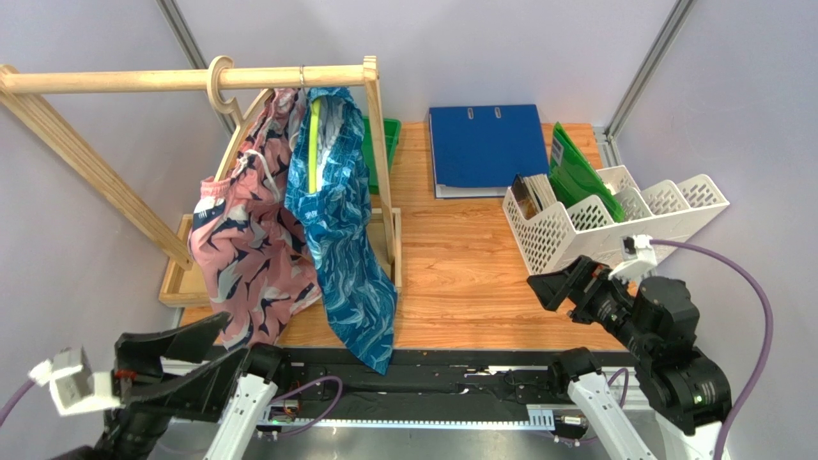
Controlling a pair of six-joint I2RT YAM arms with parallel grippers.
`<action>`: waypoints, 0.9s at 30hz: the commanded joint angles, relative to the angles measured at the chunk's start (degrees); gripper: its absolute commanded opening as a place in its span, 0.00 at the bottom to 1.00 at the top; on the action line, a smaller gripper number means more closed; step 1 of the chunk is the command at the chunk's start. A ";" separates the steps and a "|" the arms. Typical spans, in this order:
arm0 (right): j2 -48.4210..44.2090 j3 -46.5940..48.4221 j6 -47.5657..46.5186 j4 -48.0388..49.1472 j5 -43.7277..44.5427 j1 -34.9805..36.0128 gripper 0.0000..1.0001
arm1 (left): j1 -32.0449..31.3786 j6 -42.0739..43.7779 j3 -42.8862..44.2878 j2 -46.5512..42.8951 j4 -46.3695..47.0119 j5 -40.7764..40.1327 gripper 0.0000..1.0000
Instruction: Remove the shorts from the hanger
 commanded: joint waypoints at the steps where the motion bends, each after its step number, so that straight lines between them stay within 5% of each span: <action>1: 5.82 1.50 -3.57 5.78 -10.61 0.29 1.00 | -0.31 2.88 6.32 11.34 -13.30 1.04 0.90; 6: 13.04 3.24 -0.06 10.88 -18.28 3.51 1.00 | -0.31 4.56 12.13 20.59 -13.88 -0.46 0.88; 14: 21.21 6.95 3.72 14.84 1.74 25.92 1.00 | -0.31 2.36 17.49 27.71 -9.91 4.73 0.86; 17: 24.55 8.26 5.66 16.78 16.23 43.46 1.00 | -0.31 2.00 17.67 29.20 -9.39 4.20 0.86; 20: 28.24 10.11 7.06 16.43 24.67 52.89 1.00 | -0.31 3.32 20.90 32.80 -11.40 4.81 0.85; 27: 36.24 14.40 8.47 17.93 35.94 69.88 1.00 | -0.31 8.58 27.94 41.66 -13.77 2.45 0.82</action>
